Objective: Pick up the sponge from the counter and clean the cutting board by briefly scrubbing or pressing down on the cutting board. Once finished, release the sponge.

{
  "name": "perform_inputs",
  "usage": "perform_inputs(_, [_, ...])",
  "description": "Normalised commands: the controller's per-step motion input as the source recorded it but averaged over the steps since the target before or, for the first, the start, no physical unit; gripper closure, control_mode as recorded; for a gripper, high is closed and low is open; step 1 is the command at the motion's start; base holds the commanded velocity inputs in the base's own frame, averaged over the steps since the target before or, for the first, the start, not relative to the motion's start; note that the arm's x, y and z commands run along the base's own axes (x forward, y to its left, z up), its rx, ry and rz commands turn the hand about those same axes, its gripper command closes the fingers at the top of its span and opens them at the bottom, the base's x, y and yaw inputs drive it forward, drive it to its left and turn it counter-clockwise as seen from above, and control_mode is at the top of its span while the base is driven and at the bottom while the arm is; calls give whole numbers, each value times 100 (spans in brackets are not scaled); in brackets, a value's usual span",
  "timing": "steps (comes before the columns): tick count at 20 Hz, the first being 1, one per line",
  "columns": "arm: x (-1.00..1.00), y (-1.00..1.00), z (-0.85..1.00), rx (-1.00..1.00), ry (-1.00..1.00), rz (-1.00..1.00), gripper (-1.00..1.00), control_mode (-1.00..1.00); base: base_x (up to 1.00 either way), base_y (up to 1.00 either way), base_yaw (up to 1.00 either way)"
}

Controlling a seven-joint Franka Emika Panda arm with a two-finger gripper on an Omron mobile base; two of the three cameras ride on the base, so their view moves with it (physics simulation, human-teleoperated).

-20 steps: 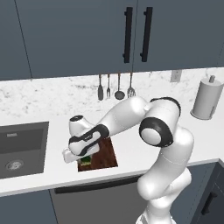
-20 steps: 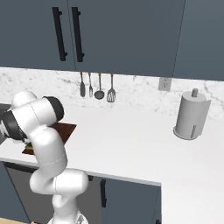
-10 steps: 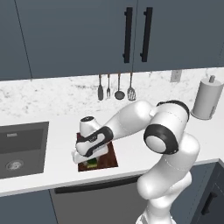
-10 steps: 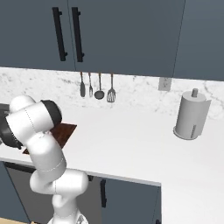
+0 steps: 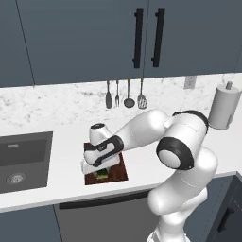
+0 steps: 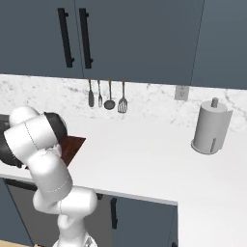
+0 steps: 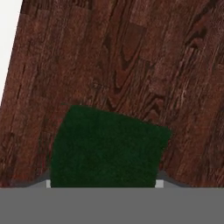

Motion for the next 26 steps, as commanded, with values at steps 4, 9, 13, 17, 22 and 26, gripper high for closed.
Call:
perform_inputs(4, [0,-67,-2,5,1,-2,100,-100,0,0,0])
perform_inputs(9, [0,-25,-38,0,6,-4,100,-100,0,0,0])
perform_inputs(13, [0,-1,-48,0,2,-2,100,-100,0,0,0])
perform_inputs(17, [0,-23,-1,2,0,-3,100,-100,0,0,0])
perform_inputs(22, [0,-67,-3,3,1,-3,100,-100,0,0,0])
perform_inputs(26, [0,-32,-41,0,1,-4,100,-100,0,0,0])
